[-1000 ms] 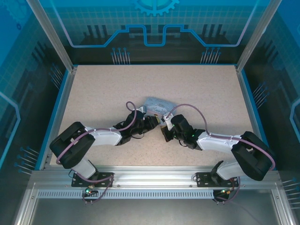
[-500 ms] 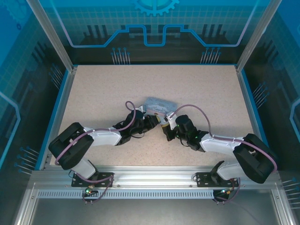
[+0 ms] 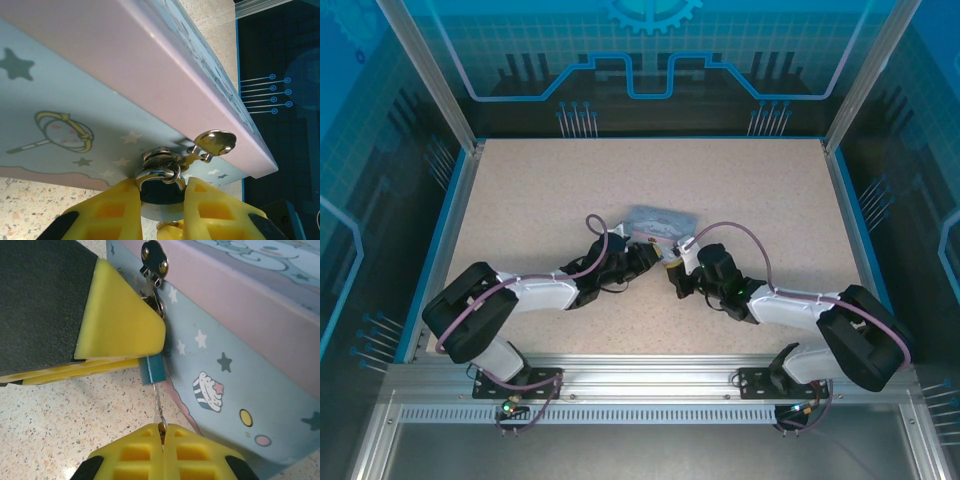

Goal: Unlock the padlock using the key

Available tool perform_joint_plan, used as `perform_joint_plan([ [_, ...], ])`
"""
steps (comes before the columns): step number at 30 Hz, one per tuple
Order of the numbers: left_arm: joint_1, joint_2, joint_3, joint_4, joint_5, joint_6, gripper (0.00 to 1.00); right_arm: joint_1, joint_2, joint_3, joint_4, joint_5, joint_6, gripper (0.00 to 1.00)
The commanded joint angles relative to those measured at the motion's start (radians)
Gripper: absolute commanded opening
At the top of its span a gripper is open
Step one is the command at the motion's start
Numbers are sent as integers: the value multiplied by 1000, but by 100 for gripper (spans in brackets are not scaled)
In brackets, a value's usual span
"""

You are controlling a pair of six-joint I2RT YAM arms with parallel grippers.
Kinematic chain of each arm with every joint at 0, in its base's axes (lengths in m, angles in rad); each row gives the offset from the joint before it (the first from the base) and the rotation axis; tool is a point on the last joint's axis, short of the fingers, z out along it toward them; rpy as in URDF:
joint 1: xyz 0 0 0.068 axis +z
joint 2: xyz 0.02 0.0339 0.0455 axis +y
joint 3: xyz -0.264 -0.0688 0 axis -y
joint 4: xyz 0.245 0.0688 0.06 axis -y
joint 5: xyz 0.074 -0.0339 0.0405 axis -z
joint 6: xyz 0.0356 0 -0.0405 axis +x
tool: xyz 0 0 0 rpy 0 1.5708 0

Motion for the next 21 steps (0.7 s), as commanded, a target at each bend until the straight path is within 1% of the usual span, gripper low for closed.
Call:
perform_joint_plan([
  [1,-24,-25,27,-16,59,8,0,-22,-33,24,123,5,-23,0],
  [14,-24,-11,42,-55,61,33,0,-53,-49,29,105,-40,-20,0],
  [21,-26,5,42,-19,71,8,0,-51,3,28,139,-55,4,0],
])
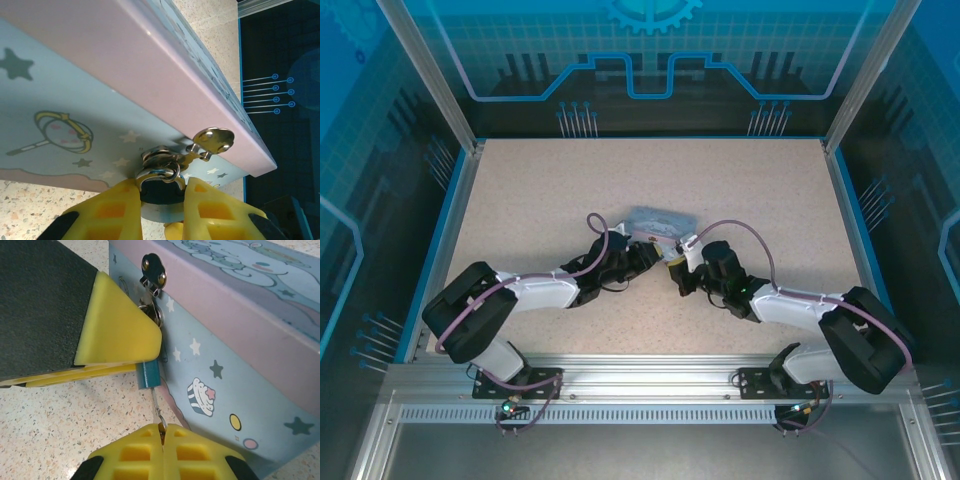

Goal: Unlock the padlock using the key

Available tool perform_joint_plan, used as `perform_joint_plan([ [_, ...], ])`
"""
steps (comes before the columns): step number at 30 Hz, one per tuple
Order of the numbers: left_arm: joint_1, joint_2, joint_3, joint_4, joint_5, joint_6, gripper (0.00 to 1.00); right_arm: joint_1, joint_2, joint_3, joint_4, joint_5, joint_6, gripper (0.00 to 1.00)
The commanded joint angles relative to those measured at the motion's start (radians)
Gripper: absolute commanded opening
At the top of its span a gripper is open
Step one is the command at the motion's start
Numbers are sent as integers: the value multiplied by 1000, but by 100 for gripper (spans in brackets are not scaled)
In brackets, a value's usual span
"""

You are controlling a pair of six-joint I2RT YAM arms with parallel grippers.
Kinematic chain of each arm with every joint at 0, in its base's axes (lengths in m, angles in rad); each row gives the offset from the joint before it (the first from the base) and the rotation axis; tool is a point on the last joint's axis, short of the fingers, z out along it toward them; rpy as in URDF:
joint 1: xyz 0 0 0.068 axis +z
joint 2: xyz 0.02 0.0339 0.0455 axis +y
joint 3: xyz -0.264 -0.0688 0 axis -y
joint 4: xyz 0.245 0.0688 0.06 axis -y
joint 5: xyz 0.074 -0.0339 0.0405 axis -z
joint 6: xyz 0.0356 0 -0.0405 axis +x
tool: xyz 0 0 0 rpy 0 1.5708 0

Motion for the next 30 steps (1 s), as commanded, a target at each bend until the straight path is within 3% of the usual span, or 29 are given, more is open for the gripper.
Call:
perform_joint_plan([
  [1,-25,5,25,16,73,5,0,-16,19,23,150,0,23,0],
  [30,-35,15,40,24,88,-79,0,26,158,71,235,37,21,0],
])
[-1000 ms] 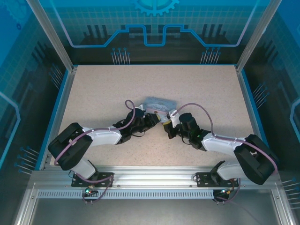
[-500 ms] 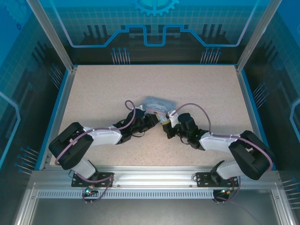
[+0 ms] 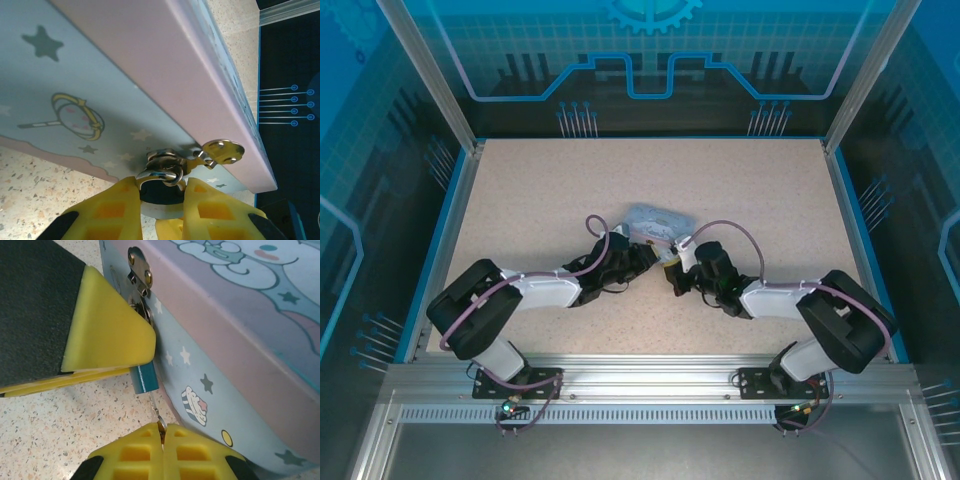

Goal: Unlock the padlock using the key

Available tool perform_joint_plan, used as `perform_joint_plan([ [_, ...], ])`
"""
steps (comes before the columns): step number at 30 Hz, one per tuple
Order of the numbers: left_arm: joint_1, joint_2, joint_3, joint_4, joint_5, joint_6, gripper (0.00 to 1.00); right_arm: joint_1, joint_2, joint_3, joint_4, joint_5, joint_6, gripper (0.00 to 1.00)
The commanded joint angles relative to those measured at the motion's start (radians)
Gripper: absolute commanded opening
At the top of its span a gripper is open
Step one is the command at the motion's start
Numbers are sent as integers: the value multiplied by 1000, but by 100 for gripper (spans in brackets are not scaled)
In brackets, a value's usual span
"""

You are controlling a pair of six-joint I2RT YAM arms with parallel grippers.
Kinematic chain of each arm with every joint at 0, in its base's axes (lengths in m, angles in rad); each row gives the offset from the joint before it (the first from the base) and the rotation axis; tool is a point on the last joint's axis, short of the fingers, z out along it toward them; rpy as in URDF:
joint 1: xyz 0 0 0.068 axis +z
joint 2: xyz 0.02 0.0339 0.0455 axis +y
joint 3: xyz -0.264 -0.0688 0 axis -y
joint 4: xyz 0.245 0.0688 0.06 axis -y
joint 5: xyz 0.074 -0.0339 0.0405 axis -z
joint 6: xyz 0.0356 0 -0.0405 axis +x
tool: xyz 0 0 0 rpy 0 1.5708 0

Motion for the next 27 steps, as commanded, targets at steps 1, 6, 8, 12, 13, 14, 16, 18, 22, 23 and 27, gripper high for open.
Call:
perform_joint_plan([
  [1,-35,-11,36,56,123,-36,0,15,24,61,130,27,3,0],
  [6,-35,-9,38,55,125,-43,0,17,32,64,139,27,7,0],
  [8,-36,-6,38,52,126,-43,0,19,26,63,145,25,10,0],
  [12,-36,5,35,56,129,-42,0,17,4,57,147,29,13,0],
  [13,-36,7,35,59,132,-45,0,17,0,54,151,28,15,0],
  [14,-37,9,35,59,135,-45,0,15,-3,51,158,26,20,0],
  [16,-38,8,35,63,135,-45,0,10,-6,47,182,8,37,0],
  [18,-40,8,36,63,137,-45,0,10,-4,49,200,-4,49,0],
  [22,-44,12,36,64,138,-46,0,10,7,64,223,-17,62,0],
  [23,-45,15,36,64,137,-45,0,12,10,73,225,-22,64,0],
  [27,-46,40,32,79,134,-56,0,20,18,93,221,-30,73,0],
])
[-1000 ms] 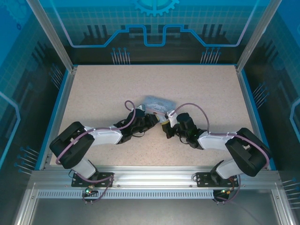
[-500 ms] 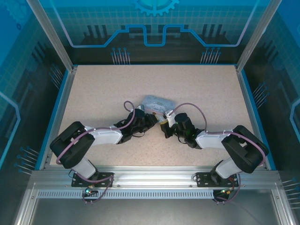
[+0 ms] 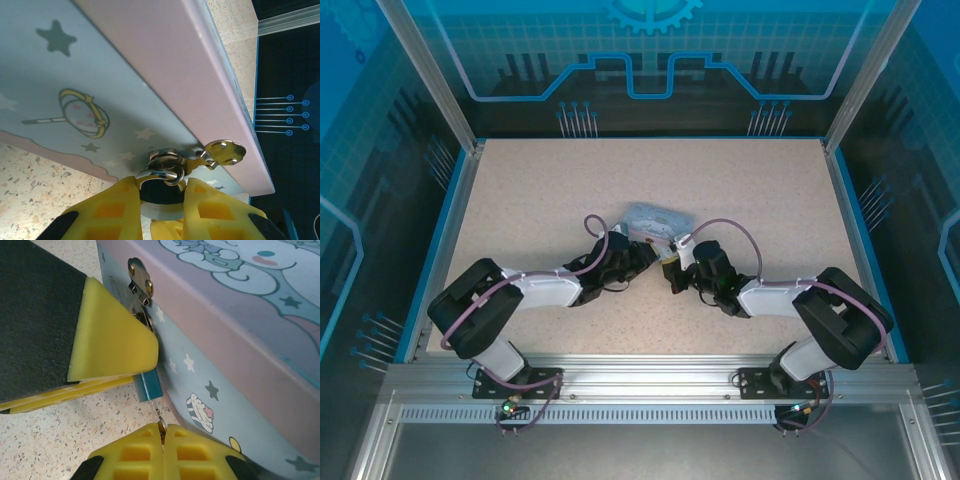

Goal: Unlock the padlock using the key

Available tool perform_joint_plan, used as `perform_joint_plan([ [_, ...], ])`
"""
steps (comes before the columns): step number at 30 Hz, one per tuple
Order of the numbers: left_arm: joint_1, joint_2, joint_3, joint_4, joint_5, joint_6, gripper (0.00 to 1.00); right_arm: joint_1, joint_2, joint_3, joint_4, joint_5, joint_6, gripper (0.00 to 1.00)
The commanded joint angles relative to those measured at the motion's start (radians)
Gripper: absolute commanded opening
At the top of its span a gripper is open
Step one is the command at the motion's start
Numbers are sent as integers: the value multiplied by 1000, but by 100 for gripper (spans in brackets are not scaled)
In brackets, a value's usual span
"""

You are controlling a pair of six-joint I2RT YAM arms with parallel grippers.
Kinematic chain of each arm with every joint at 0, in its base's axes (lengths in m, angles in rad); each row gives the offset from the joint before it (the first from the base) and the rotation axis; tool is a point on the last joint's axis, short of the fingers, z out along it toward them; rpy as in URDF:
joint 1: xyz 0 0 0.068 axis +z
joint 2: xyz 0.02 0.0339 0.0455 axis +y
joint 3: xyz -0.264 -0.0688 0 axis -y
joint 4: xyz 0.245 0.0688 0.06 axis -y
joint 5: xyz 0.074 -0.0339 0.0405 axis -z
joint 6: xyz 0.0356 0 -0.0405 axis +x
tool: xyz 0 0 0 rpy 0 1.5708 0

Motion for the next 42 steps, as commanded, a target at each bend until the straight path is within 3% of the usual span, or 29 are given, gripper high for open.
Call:
perform_joint_plan([
  [1,-47,35,25,70,154,-26,0,18,-2,80,184,-30,28,0],
  [13,-67,84,25,111,176,-58,0,9,19,99,127,39,-27,0],
  [25,-67,50,6,96,181,-51,0,-50,29,67,185,-82,27,0],
  [37,-68,116,8,144,185,-67,0,31,56,63,52,60,148,0],
  [42,-65,121,-1,147,179,-64,9,60,76,45,41,126,229,0],
])
